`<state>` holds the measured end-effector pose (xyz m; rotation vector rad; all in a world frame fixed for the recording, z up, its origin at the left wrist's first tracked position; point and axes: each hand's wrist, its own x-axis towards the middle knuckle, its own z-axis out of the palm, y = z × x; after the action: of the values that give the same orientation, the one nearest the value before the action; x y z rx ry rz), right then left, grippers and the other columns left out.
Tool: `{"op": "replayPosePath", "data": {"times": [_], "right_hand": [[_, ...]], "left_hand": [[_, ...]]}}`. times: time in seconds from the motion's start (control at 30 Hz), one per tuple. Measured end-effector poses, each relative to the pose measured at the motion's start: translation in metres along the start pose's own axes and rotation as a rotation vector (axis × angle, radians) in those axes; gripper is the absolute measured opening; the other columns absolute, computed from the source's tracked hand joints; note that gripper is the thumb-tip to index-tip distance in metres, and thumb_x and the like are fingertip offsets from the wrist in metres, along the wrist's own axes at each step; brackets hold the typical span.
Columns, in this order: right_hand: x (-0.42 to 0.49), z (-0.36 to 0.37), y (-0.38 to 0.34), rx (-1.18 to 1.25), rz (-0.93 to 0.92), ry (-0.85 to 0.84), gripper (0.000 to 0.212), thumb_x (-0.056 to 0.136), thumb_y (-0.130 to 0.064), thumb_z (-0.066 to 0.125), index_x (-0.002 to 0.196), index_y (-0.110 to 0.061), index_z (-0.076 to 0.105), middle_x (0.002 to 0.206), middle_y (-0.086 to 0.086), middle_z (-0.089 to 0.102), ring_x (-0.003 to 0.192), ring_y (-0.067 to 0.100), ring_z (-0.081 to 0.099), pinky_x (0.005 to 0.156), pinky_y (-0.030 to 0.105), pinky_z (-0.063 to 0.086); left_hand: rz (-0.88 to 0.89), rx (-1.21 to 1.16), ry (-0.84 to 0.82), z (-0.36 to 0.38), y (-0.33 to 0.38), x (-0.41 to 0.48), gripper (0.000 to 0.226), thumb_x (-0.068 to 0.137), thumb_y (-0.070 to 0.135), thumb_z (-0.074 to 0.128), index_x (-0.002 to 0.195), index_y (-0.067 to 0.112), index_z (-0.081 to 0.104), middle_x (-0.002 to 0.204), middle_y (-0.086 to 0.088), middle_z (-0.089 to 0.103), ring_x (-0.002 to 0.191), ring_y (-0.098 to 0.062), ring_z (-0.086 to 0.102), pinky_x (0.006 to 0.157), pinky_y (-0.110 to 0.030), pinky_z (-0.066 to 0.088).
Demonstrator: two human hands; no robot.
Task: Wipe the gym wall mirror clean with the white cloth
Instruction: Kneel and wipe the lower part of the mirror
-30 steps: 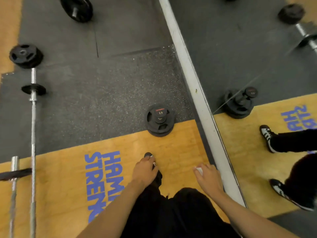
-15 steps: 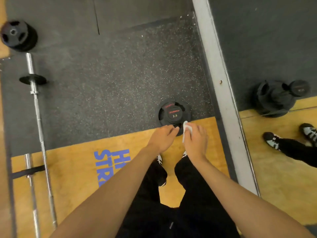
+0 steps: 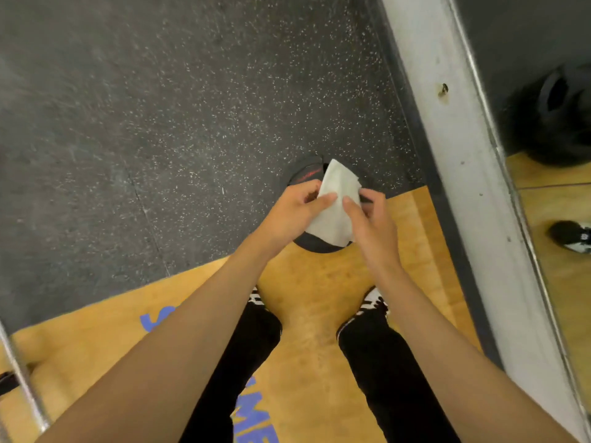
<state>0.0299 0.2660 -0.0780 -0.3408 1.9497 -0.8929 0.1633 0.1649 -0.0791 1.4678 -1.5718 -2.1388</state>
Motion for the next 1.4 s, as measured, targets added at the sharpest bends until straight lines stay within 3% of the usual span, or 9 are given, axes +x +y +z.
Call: {"op": "replayPosePath", "data": {"times": [0.1,0.27,0.37,0.43,0.63,0.8,0.93,1.1,1.4], "right_hand": [[0.050,0.008,0.031,0.236,0.232,-0.199,0.033,0.102,-0.046,0.066,0.122,-0.020,0.071,0.118,0.002,0.077,0.109,0.019,0.073,0.095,0.042,0.059],[0.122,0.015,0.069,0.113,-0.054,-0.176,0.010,0.101,-0.017,0.069,0.109,-0.014,0.075,0.104,0.001,0.080,0.102,0.019,0.076,0.087,0.037,0.062],[0.176,0.016,0.076,-0.048,-0.175,-0.224,0.018,0.093,-0.022,0.078,0.101,-0.005,0.076,0.096,0.015,0.078,0.088,0.020,0.075,0.077,0.040,0.058],[0.208,0.011,0.074,-0.174,-0.305,-0.202,0.030,0.085,-0.028,0.083,0.097,-0.001,0.074,0.094,0.024,0.073,0.081,0.023,0.070,0.072,0.041,0.053],[0.267,-0.001,0.020,-0.245,-0.802,0.051,0.028,0.087,-0.016,0.085,0.081,-0.027,0.060,0.077,-0.005,0.071,0.066,0.001,0.064,0.064,0.018,0.051],[0.277,-0.012,-0.030,-0.408,-1.086,-0.001,0.033,0.084,-0.015,0.086,0.081,-0.036,0.060,0.083,-0.018,0.062,0.076,-0.002,0.057,0.075,0.021,0.050],[0.259,-0.026,-0.062,-0.449,-1.148,-0.108,0.027,0.086,-0.008,0.084,0.084,-0.024,0.063,0.078,-0.006,0.063,0.072,0.002,0.057,0.070,0.016,0.048],[0.249,-0.037,-0.072,-0.508,-1.286,-0.116,0.025,0.085,-0.010,0.087,0.086,-0.022,0.064,0.075,-0.007,0.063,0.069,0.004,0.057,0.068,0.017,0.047],[0.248,-0.060,-0.068,-0.444,-1.329,-0.069,0.019,0.086,-0.015,0.085,0.088,-0.021,0.068,0.081,-0.005,0.066,0.072,0.003,0.057,0.069,0.019,0.048]], "left_hand": [[-0.013,-0.023,-0.037,-0.006,-0.036,0.039,0.028,0.101,0.027,0.067,0.117,0.004,0.072,0.109,-0.012,0.077,0.096,-0.020,0.070,0.082,-0.039,0.053],[0.076,0.014,-0.056,-0.015,-0.082,0.107,0.014,0.100,0.026,0.072,0.111,0.018,0.076,0.109,0.000,0.080,0.102,-0.017,0.076,0.084,-0.035,0.060],[0.198,-0.005,-0.083,-0.020,-0.090,0.153,0.047,0.098,0.035,0.066,0.107,-0.011,0.063,0.091,-0.010,0.070,0.076,-0.015,0.070,0.062,-0.027,0.058],[0.272,0.016,-0.107,-0.017,-0.087,0.182,0.035,0.104,0.030,0.061,0.095,-0.004,0.059,0.080,-0.008,0.065,0.063,-0.011,0.063,0.051,-0.023,0.052],[0.547,0.097,0.063,-0.043,-0.062,0.247,0.030,0.096,-0.001,0.072,0.088,0.015,0.048,0.080,0.003,0.072,0.071,-0.011,0.073,0.048,-0.027,0.056],[0.685,0.186,-0.076,-0.061,-0.025,0.249,0.062,0.093,-0.001,0.075,0.144,0.021,0.046,0.105,-0.020,0.061,0.085,-0.026,0.074,0.054,-0.033,0.063],[0.845,0.465,0.044,-0.062,-0.005,0.240,0.033,0.095,0.014,0.079,0.126,0.011,0.066,0.112,-0.006,0.056,0.085,-0.011,0.069,0.060,-0.034,0.064],[0.958,0.612,0.111,-0.066,0.007,0.239,0.058,0.089,0.031,0.086,0.140,0.025,0.060,0.145,-0.007,0.037,0.129,-0.011,0.051,0.102,-0.013,0.046],[1.161,0.665,0.072,-0.050,0.024,0.235,0.083,0.088,0.032,0.087,0.158,0.033,0.043,0.161,0.002,0.033,0.151,-0.007,0.033,0.116,-0.010,0.028]]}}
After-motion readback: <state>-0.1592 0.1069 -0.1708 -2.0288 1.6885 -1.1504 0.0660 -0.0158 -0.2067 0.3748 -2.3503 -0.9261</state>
